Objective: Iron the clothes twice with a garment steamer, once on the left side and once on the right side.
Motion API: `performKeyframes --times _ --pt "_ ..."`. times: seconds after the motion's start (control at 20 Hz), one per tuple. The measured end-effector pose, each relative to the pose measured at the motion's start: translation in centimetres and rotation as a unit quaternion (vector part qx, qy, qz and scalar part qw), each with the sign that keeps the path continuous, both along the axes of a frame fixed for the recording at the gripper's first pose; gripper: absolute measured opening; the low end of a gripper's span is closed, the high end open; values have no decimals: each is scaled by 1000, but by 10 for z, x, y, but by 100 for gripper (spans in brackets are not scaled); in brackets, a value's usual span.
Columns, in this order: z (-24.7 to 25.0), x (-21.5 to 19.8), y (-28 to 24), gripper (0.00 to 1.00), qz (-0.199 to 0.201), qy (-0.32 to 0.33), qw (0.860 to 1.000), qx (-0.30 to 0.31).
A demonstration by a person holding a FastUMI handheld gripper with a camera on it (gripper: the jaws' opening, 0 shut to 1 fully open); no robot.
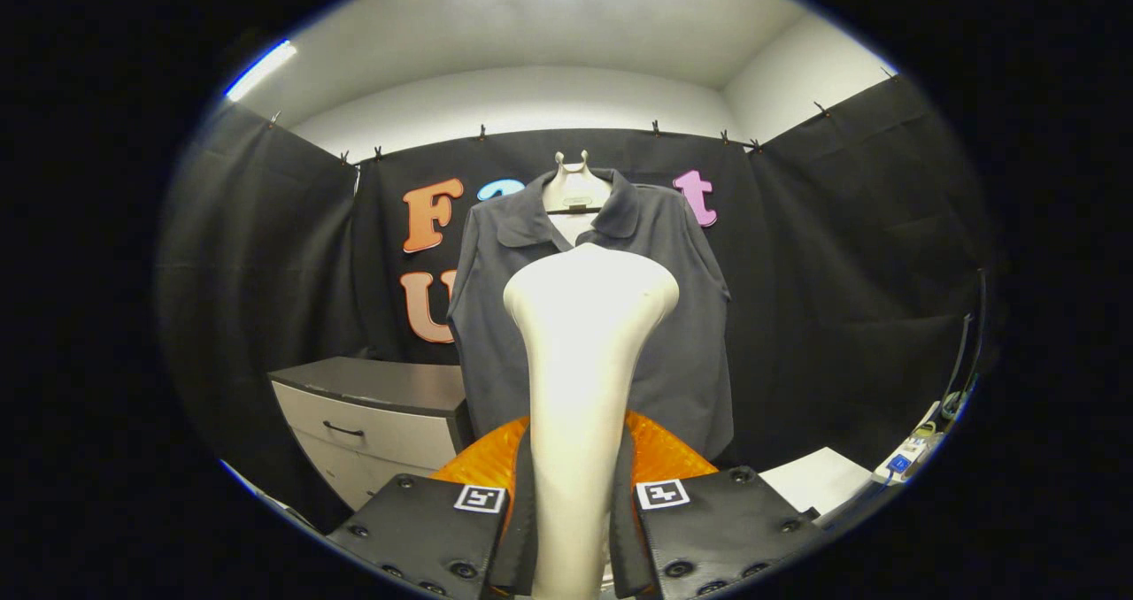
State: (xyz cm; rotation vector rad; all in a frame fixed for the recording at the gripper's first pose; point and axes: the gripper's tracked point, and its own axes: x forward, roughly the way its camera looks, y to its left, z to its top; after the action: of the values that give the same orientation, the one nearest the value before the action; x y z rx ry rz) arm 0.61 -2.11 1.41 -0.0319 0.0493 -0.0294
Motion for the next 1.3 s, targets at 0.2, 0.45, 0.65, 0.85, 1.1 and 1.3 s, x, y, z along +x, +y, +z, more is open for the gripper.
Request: performKeyframes --times 0.2,0.45,0.65,0.85,1.1,1.3 --pt "20 -13 5 40 5 -20 1000 5" --pt "38 -26 2 40 1 -37 999 1" --pt "45 -31 -1 40 2 -43 999 5" --pt "53 -35 -2 40 1 -49 999 0" --pt "58 -38 2 40 9 -55 998 -2" --pt "59 -38 3 40 11 -57 998 6"
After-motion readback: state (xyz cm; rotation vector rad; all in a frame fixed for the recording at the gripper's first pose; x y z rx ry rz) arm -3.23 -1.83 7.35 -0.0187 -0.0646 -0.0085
